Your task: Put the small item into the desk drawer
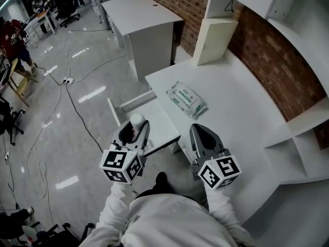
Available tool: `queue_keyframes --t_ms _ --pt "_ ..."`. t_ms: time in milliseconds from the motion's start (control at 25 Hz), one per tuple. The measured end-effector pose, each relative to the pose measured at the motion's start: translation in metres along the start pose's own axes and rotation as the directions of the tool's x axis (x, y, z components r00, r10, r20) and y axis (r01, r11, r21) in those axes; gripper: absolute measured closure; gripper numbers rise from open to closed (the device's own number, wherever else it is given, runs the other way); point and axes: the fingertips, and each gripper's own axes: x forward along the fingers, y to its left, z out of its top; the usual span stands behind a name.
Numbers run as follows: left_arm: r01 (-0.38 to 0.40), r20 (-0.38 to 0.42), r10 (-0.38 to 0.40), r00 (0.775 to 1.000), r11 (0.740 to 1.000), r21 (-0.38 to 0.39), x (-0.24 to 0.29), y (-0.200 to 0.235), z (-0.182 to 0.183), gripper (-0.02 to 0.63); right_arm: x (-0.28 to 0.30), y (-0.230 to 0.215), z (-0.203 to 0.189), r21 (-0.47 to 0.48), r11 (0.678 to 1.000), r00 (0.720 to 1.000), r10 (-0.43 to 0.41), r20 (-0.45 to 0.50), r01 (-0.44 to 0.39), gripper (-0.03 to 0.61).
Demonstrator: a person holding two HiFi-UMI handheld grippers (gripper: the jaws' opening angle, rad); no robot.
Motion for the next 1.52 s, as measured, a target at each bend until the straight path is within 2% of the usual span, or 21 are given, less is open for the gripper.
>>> queue_keyframes --t_ms 280,680,1200,1520 --pt "0.021 0.007 -0.021 1.000 1.000 0.005 0.024 0.019 0.007 0.422 0.031 -0.005 0.006 -0.040 0.999 1.000 -0.018 0.013 0.019 0.551" --pt "0.033 -0.014 -0.033 0.999 0.999 0.010 0.046 0.030 0.006 0.422 0.052 -0.030 0.004 -0.040 0.997 0.998 -0.064 0.006 0.065 0.551" --pt "-0.021 -0.015 0.021 1.000 1.000 0.015 0.085 0.050 0.016 0.422 0.091 -0.059 0.029 -0.067 0.997 0.999 -0.023 0.028 0.025 0.551" --pt "-0.039 -0.049 0.040 0.998 0.999 0.015 0.113 0.059 0.010 0.422 0.111 -0.080 0.032 -0.058 0.998 1.000 -0.019 0.022 0.020 0.551"
